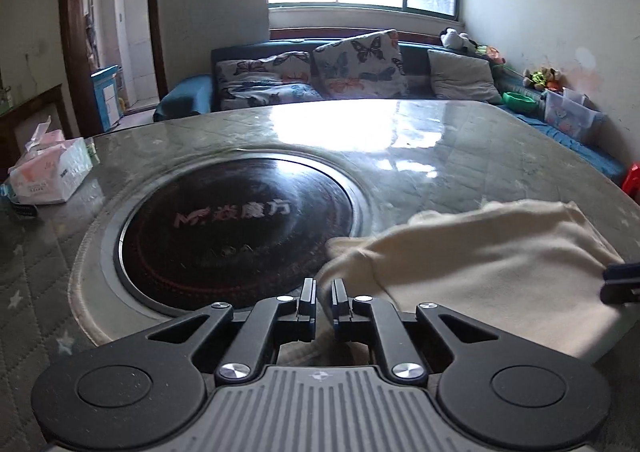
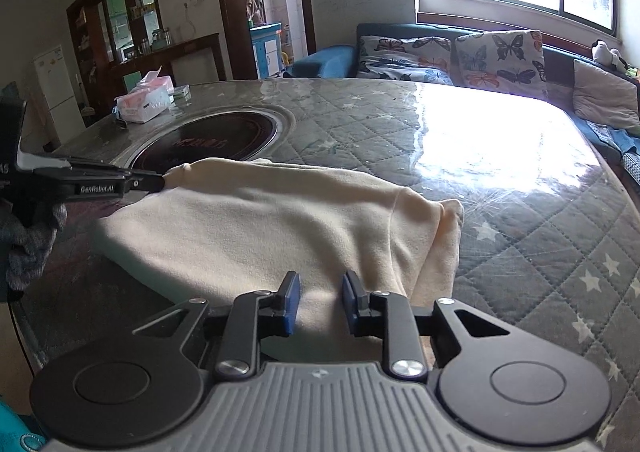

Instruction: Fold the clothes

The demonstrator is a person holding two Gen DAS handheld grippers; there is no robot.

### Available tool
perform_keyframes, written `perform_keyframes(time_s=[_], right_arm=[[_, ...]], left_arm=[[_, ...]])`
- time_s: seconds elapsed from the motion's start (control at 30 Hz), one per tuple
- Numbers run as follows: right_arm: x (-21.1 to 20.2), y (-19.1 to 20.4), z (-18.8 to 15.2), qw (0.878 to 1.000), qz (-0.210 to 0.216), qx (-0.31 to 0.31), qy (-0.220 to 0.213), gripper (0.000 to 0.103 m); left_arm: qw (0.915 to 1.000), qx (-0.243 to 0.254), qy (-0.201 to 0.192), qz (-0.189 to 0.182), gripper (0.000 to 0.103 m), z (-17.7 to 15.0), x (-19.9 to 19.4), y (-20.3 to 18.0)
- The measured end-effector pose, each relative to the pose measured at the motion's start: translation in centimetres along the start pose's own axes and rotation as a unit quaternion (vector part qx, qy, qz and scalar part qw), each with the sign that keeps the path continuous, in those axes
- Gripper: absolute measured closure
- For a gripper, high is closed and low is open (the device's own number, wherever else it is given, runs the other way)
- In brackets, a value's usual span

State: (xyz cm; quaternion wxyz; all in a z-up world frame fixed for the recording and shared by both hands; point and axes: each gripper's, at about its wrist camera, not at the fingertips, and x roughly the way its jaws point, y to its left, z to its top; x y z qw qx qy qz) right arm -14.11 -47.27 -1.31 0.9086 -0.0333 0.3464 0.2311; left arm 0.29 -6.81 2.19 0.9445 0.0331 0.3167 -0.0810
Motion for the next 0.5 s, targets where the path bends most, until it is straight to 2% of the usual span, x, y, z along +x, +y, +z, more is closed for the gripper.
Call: perform_keyframes(time_s=[0.17, 0.3, 0.5], right_arm=[[0.0, -0.5, 1.3, 1.0, 0.007, 0.007, -0.001, 0.08], [0.9, -1.1, 3.1, 1.0, -0.001, 0.008, -0.011, 0.08], [3.7, -1.5, 5.9, 1.0, -0.001, 0.003, -0.018, 0.08]], left_arm=[[0.9996, -0.003, -0.016, -0.025, 0.093, 1.9, -0.9, -0.1], [0.9981, 0.0, 0.001, -0.061, 0.092, 2.9, 0.2, -1.8], [0.9971, 0.008, 0.027, -0.071, 0.092, 3.6, 3.1, -3.4]])
